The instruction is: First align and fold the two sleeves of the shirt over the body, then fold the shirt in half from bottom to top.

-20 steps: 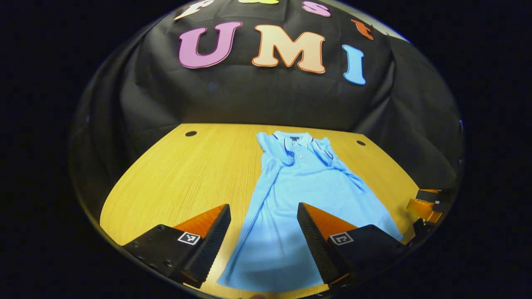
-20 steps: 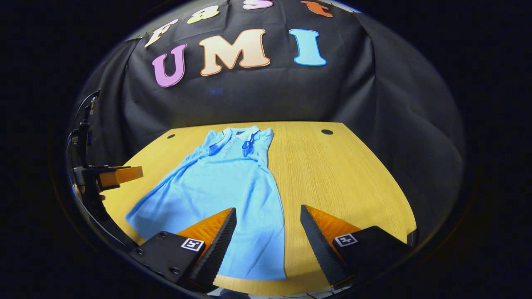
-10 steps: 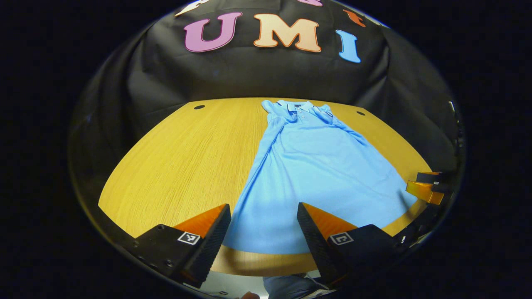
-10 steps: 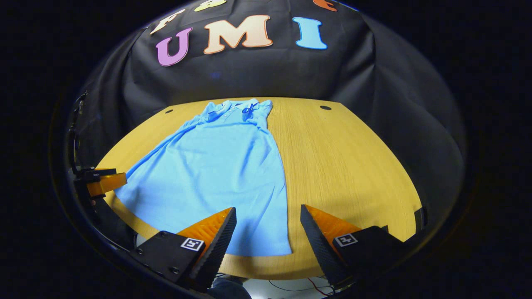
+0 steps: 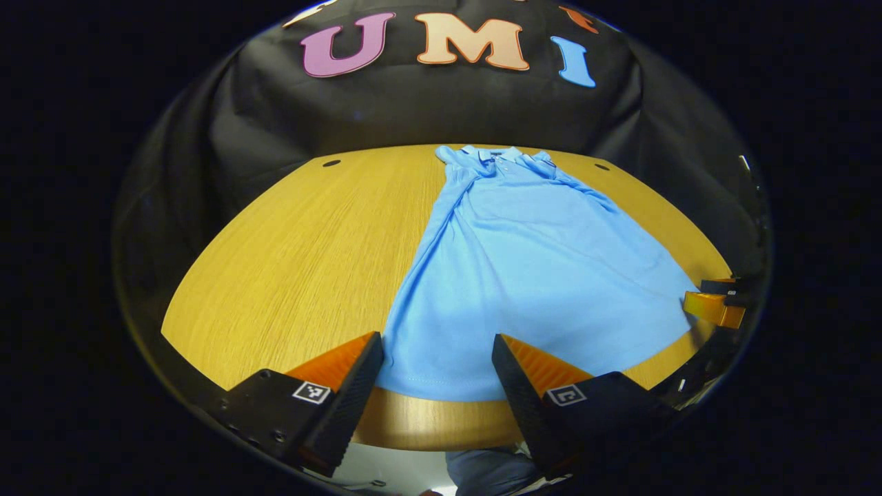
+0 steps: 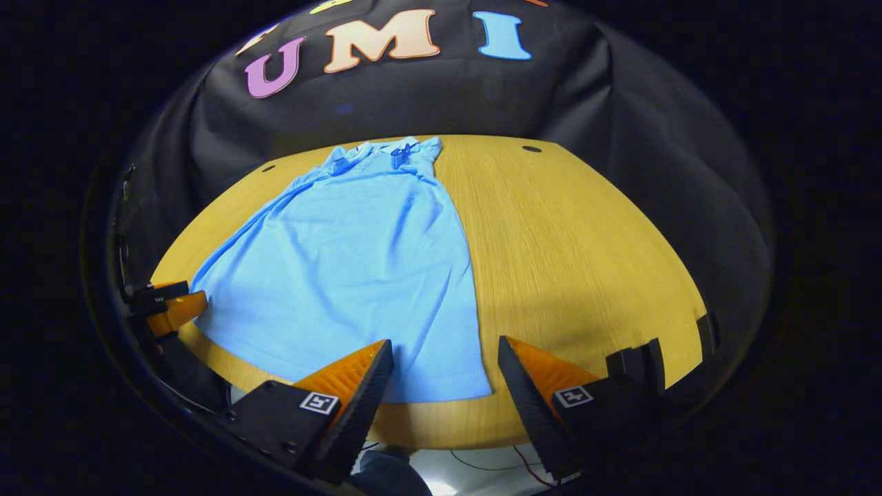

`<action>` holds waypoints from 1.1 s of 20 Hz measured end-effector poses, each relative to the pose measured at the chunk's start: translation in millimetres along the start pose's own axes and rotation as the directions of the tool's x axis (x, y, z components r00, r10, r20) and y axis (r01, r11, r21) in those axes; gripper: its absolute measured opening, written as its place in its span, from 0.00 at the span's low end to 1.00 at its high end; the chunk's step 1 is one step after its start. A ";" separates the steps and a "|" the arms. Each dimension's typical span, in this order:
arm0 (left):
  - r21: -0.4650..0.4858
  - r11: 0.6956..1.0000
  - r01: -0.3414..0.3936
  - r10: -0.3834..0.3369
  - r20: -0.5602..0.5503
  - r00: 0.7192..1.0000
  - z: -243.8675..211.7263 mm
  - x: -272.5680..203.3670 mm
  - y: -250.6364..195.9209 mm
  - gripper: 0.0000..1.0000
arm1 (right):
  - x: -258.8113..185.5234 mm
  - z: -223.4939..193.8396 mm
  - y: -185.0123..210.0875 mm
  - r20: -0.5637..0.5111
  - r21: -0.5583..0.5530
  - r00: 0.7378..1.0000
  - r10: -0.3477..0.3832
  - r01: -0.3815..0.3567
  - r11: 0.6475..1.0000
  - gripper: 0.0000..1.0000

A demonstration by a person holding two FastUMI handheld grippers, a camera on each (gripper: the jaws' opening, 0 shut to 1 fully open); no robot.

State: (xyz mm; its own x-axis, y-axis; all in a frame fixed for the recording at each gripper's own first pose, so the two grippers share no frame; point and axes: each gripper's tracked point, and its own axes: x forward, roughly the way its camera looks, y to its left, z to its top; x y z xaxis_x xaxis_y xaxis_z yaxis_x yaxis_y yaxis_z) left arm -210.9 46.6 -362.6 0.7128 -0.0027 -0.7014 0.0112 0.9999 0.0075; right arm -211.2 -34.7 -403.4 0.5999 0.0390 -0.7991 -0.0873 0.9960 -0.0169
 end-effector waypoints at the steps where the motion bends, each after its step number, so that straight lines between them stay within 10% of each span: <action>1: 0.000 1.000 0.018 -0.018 0.000 1.000 -1.2 0.1 -5.9 0.96 | 0.0 1.6 4.8 0.005 -0.013 1.000 0.013 -0.013 1.000 0.91; 3: 0.019 0.999 0.049 -0.049 0.016 0.999 -0.3 2.5 -18.7 0.76 | -0.3 1.3 19.6 -0.001 -0.031 0.999 0.038 -0.038 0.999 0.69; 6: -0.001 0.998 0.063 -0.063 0.034 0.997 1.6 2.7 -31.2 0.31 | -0.7 -0.1 30.0 0.004 -0.029 0.999 0.036 -0.036 0.999 0.09; 7: -0.025 0.998 0.056 -0.055 0.037 0.998 1.0 3.7 -31.6 0.09 | -0.4 -0.8 33.1 0.001 -0.031 0.999 0.044 -0.044 0.999 0.08; 9: -0.069 0.996 0.050 -0.050 0.009 0.999 2.0 4.9 -31.2 0.00 | 0.7 -1.4 38.8 -0.021 -0.003 0.996 0.083 -0.083 0.997 0.03; 22: -0.198 0.967 0.162 -0.163 0.014 0.987 86.8 0.1 -26.5 0.00 | -15.4 91.7 41.1 0.100 0.143 0.983 0.156 -0.169 0.975 0.02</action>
State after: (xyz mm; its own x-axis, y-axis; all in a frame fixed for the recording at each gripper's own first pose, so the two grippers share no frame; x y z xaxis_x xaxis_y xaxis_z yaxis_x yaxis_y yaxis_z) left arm -150.2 19.0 -301.0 0.7114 -0.1655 -0.6830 -0.0125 0.9687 -0.2478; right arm -151.1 13.0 -336.6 0.6553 0.2015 -0.7280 -0.0727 0.9761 0.2046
